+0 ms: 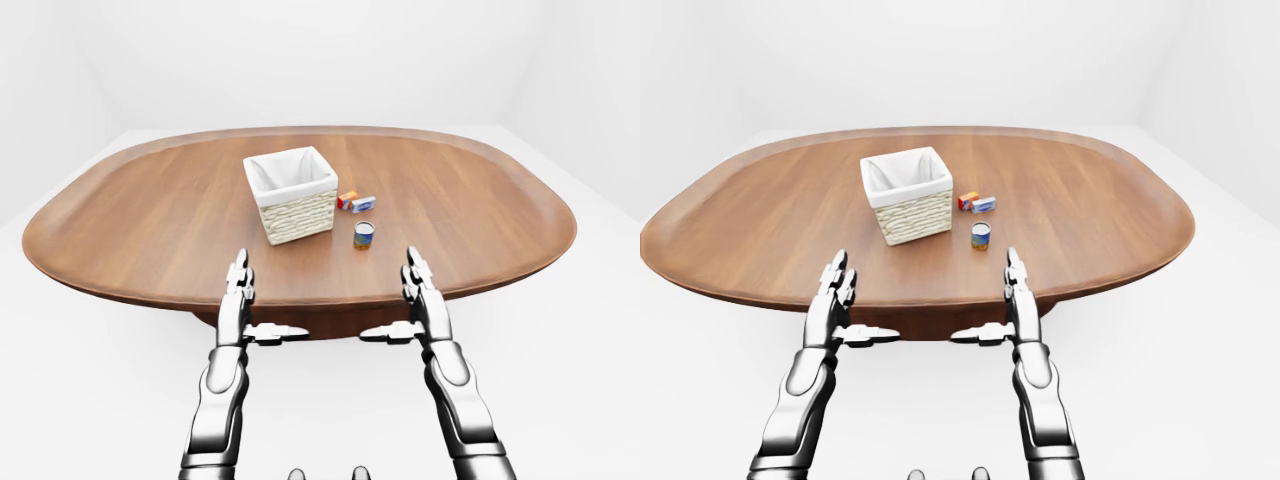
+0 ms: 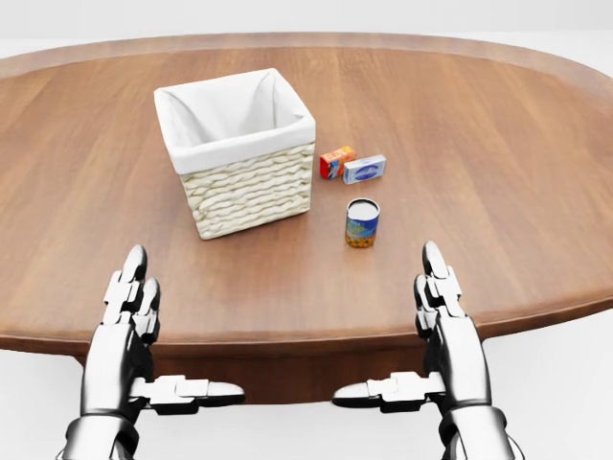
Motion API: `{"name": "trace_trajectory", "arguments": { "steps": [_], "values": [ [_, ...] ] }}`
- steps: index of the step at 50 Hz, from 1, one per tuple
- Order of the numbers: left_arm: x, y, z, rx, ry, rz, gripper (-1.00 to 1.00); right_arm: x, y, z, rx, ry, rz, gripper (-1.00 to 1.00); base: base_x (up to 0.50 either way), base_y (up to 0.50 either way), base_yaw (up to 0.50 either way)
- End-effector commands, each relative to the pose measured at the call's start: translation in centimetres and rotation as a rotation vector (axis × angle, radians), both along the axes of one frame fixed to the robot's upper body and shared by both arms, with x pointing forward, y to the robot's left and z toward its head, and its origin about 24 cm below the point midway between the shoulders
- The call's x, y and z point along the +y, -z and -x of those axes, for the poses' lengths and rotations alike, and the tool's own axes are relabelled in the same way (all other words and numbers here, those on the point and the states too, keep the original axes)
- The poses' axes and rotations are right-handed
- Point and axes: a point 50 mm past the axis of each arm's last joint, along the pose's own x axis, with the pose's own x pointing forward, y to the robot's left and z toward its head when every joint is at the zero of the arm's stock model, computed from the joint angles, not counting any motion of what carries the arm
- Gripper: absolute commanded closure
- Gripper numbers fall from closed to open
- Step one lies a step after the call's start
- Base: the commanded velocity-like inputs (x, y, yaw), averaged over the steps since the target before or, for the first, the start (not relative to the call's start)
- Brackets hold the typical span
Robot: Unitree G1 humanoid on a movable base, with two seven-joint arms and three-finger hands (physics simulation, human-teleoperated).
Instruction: Pick up the alphabet soup and put it in the basket.
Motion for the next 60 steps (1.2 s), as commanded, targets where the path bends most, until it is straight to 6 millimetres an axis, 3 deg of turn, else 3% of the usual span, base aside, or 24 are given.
{"name": "trace_trajectory", "arguments": {
  "steps": [1, 20, 29, 39, 51, 60],
  "values": [
    [1.0, -0.4, 0.2, -0.008, -0.01, -0.003, -1.0, -0.1, 0.3, 0.2, 0.025, -0.045, 0.011, -1.0, 0.0, 0.0, 0.0],
    [1.9, -2.7, 2.1, -0.088, -0.078, -0.023, -1.0, -0.3, -0.1, 0.5, 0.009, -0.033, -0.002, -1.0, 0.27, 0.0, 0.0],
    [3.0, -5.7, 5.0, -0.21, -0.176, -0.016, -1.0, -0.4, -0.3, 0.7, 0.0, -0.036, -0.005, -1.0, 0.36, 0.0, 0.0],
    [3.5, -9.5, 10.5, -0.377, -0.246, 0.031, -1.0, -0.2, -0.4, 1.0, -0.004, -0.042, -0.006, -1.0, 0.36, 0.0, 0.0],
    [2.9, -10.7, 13.1, -0.422, -0.216, 0.027, -1.0, -0.2, -0.4, 1.0, -0.006, -0.048, -0.007, -1.0, 0.36, 0.0, 0.0],
    [2.5, -10.3, 13.5, -0.386, -0.192, 0.027, -1.0, -0.1, -0.5, 1.3, -0.01, -0.052, -0.006, -1.0, 0.36, 0.0, 0.0]
  ]
}}
